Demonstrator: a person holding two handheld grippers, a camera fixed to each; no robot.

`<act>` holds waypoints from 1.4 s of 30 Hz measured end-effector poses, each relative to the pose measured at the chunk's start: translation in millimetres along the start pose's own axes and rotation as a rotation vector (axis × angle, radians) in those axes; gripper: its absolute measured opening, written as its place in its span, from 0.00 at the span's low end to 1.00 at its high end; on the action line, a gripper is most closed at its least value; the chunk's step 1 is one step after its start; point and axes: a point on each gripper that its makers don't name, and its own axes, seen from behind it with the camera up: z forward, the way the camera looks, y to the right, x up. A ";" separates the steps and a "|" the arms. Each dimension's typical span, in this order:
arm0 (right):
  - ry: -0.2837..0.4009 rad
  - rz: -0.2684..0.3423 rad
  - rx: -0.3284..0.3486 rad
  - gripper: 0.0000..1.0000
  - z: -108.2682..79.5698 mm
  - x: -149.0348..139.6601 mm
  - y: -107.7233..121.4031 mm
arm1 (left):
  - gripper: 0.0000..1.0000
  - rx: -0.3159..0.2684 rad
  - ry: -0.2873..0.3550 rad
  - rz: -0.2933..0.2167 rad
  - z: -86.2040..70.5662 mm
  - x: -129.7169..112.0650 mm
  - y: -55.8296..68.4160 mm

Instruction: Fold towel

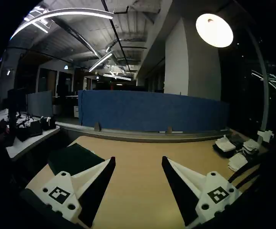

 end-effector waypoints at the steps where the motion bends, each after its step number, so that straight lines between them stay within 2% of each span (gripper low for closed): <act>1: 0.002 0.003 0.003 1.00 -0.5 0.6 -4.0 | 0.90 -0.003 0.014 0.001 1.3 3.6 0.9; 6: 0.007 0.010 0.020 1.00 -2.9 1.4 -23.4 | 0.90 -0.019 0.070 0.005 8.2 17.8 7.6; 17: -0.003 0.001 0.035 1.00 -8.5 -7.7 -40.6 | 0.90 -0.033 0.089 0.010 14.5 16.8 9.1; 24: -0.013 -0.007 0.051 1.00 -11.6 -9.4 -48.8 | 0.90 -0.020 0.088 0.023 17.7 5.7 1.7; 33: -0.048 -0.019 0.067 1.00 -16.4 -22.0 -60.8 | 0.90 0.002 0.093 0.039 22.3 -20.6 -1.6; 42: -0.080 -0.035 0.061 1.00 -21.2 -33.4 -61.0 | 0.90 0.022 0.129 0.066 28.5 -44.5 -6.1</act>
